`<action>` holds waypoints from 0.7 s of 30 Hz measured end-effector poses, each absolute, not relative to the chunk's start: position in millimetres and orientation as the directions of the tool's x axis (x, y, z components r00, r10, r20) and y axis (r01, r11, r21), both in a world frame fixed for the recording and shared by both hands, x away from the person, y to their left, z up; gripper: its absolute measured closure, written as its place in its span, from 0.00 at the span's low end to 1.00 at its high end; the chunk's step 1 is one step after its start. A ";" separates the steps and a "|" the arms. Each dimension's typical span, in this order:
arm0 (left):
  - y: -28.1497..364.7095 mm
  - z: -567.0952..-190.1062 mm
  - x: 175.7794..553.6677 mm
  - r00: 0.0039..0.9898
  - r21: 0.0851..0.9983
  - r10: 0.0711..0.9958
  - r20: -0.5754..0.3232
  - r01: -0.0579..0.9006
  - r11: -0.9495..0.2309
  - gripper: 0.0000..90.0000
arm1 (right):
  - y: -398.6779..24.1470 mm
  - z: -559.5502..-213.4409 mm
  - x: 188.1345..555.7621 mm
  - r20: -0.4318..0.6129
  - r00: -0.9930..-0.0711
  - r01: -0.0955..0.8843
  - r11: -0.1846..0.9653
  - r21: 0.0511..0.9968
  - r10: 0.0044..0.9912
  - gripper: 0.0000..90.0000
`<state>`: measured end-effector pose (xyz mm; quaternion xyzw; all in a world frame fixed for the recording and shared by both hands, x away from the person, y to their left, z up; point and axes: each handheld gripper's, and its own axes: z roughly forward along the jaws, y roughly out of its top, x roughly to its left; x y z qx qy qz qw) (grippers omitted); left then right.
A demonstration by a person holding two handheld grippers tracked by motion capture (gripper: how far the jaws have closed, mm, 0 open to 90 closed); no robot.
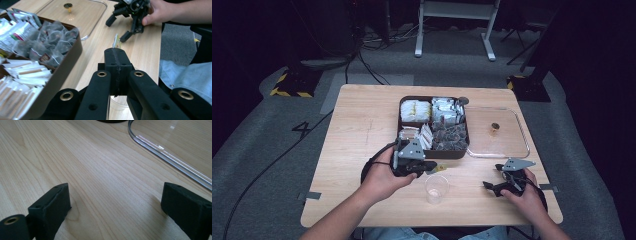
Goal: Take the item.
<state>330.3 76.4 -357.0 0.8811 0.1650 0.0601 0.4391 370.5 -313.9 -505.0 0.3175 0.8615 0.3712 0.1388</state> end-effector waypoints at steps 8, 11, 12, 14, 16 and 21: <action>73.6 -375.3 323.0 0.943 0.793 0.327 -0.056 0.241 -0.559 1.00 | -313.9 -505.0 370.5 -0.003 -0.760 0.444 0.523 0.728 0.650 0.10; 72.2 -380.7 322.3 0.944 0.794 0.326 -0.059 0.243 -0.558 1.00 | -313.9 -505.0 370.5 -0.003 -0.760 0.444 0.523 0.728 0.650 0.10; 71.5 -382.2 322.3 0.945 0.793 0.321 -0.057 0.238 -0.560 1.00 | -313.9 -505.0 370.5 -0.003 -0.760 0.444 0.523 0.728 0.650 0.10; 68.3 -386.5 320.9 0.949 0.790 0.310 -0.052 0.229 -0.568 1.00 | -313.9 -505.0 370.5 -0.004 -0.760 0.444 0.523 0.728 0.650 0.10; 67.4 -387.9 320.5 0.951 0.790 0.305 -0.050 0.225 -0.571 1.00 | -313.9 -505.0 370.5 -0.004 -0.760 0.444 0.523 0.728 0.650 0.10; 64.1 -395.9 319.0 0.953 0.787 0.297 -0.061 0.229 -0.573 1.00 | -313.9 -505.0 370.5 -0.003 -0.760 0.444 0.523 0.728 0.650 0.10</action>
